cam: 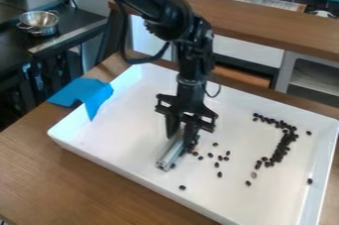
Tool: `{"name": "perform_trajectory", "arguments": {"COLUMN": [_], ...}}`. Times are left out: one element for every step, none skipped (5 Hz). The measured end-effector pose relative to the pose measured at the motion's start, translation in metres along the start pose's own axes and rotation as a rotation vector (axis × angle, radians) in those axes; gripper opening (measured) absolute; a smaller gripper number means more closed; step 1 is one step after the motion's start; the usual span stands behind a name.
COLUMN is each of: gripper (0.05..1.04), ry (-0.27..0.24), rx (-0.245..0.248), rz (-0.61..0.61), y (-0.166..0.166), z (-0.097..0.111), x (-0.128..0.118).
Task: Sweep into pile
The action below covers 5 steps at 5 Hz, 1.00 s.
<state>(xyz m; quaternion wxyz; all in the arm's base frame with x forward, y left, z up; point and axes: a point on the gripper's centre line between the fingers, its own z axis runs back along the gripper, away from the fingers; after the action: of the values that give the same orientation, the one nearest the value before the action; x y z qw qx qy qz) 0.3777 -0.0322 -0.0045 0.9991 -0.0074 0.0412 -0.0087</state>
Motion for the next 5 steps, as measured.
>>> {"name": "perform_trajectory", "arguments": {"gripper": [0.368,0.368,0.368,0.368,0.368], "ry": [-0.005,-0.002,0.009,0.025,0.006], "rx": [-0.018,-0.052,-0.09,-0.097,-0.099], "rz": [0.024,0.071,0.161,0.226,0.258], "y": [-0.026,-0.062,-0.079,-0.092,-0.102], "z": [0.0,0.005,0.004,0.003,0.003], "x": [-0.001,0.008,0.021,0.033,0.046]}}
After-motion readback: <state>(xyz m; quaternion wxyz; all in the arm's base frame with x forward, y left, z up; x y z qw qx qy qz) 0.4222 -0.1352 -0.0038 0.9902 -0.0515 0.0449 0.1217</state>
